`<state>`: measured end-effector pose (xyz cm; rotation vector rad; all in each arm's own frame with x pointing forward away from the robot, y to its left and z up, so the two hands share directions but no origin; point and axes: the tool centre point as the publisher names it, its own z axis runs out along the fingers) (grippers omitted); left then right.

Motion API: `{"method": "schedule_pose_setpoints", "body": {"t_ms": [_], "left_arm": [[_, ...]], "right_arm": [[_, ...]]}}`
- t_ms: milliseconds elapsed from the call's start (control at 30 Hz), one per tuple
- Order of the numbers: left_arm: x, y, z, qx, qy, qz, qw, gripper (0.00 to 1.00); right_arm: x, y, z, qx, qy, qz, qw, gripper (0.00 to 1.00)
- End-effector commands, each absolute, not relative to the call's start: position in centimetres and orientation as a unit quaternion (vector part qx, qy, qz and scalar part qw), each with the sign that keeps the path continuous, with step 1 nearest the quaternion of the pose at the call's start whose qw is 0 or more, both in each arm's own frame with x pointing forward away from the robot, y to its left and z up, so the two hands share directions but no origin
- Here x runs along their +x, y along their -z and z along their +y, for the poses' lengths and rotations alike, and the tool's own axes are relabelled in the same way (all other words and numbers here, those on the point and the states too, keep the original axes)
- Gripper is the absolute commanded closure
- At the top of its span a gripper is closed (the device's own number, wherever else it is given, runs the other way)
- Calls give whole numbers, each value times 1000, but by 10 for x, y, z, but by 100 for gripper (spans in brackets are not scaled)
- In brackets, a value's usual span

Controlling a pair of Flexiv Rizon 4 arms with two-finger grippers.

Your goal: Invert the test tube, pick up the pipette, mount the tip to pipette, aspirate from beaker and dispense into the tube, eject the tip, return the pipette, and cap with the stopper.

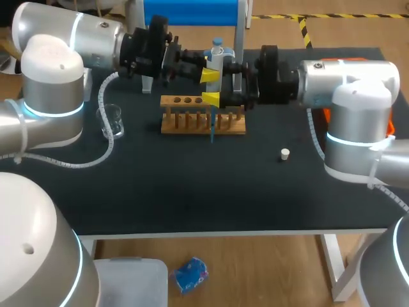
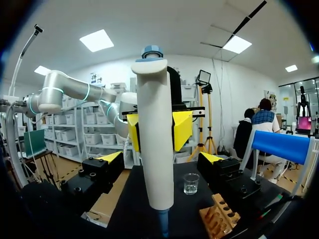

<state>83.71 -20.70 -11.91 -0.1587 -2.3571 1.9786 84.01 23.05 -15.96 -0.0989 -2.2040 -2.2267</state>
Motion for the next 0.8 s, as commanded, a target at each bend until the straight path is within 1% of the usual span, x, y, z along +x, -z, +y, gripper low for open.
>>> {"method": "schedule_pose_setpoints", "body": {"t_ms": [33, 67, 100, 167, 233, 267, 333, 667, 700, 733, 800], "left_arm": [[837, 119, -207, -52, -642, -764, 29, 100], [837, 119, -207, -52, -642, -764, 29, 100], [837, 119, -207, -52, -642, -764, 29, 100], [837, 119, -207, -52, -642, -764, 29, 100], [837, 119, -207, -52, -642, -764, 29, 100], [837, 119, -207, -52, -642, -764, 29, 100], [837, 119, -207, -52, -642, -764, 29, 100], [837, 119, -207, -52, -642, -764, 29, 100], [837, 119, -207, -52, -642, -764, 29, 59], [837, 119, -207, -52, -642, -764, 29, 0], [837, 119, -207, -52, -642, -764, 29, 0]], "right_arm": [[837, 162, 232, -36, 714, -699, -4, 38], [837, 162, 232, -37, 715, -698, -6, 52], [837, 162, 232, -38, 716, -697, -7, 58], [838, 162, 232, -41, 718, -695, -9, 67], [838, 162, 232, -42, 719, -693, -11, 78], [838, 162, 233, -42, 719, -693, -12, 80], [838, 162, 233, -42, 720, -693, -15, 100], [839, 161, 232, -39, 719, -694, -12, 100], [839, 161, 231, -37, 718, -695, -8, 100], [839, 161, 231, -35, 717, -696, -6, 100], [839, 161, 229, -29, 717, -697, 0, 100]]}}
